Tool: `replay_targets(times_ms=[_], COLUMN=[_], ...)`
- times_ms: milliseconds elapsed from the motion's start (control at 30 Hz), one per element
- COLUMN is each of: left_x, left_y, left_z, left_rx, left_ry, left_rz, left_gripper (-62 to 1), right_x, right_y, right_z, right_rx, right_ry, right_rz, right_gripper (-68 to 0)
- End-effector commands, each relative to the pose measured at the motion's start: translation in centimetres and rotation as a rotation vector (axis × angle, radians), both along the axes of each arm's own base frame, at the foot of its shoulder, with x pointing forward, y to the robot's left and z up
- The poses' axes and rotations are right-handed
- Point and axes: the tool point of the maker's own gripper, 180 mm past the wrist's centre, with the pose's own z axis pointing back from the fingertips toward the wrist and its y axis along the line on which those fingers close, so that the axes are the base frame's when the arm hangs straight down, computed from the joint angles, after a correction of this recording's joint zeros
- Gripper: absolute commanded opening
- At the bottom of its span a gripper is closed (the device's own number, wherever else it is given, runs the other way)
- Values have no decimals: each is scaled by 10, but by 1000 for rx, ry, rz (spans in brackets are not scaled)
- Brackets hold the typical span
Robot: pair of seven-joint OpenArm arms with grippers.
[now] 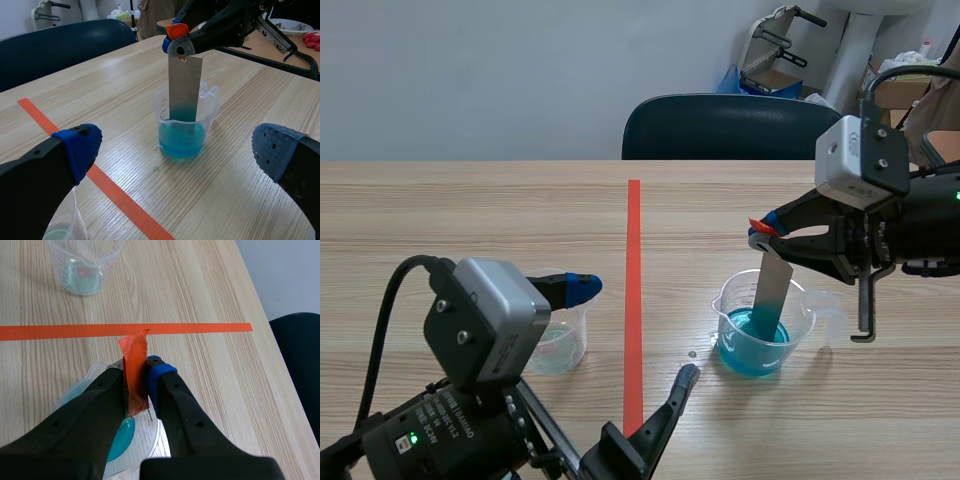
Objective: Do the redox reaction experiment
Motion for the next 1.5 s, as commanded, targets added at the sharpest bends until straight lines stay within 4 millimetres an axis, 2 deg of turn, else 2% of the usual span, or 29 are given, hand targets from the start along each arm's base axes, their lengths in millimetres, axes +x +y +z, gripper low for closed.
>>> replay_targets(times_ms=[0,1467], left_x=[1,1], left_y=[-2,-2], left_z=[9,9], left_rx=[-35,-35], left_ry=[-17,-17], left_rz=[6,6], left_gripper=[14,14], right_x=[0,4], right_y=[-1,-5], right_z=[2,7], right_rx=[-7,-5], right_ry=[-3,-18], right_rz=[5,-9], right_gripper=[-669,-669])
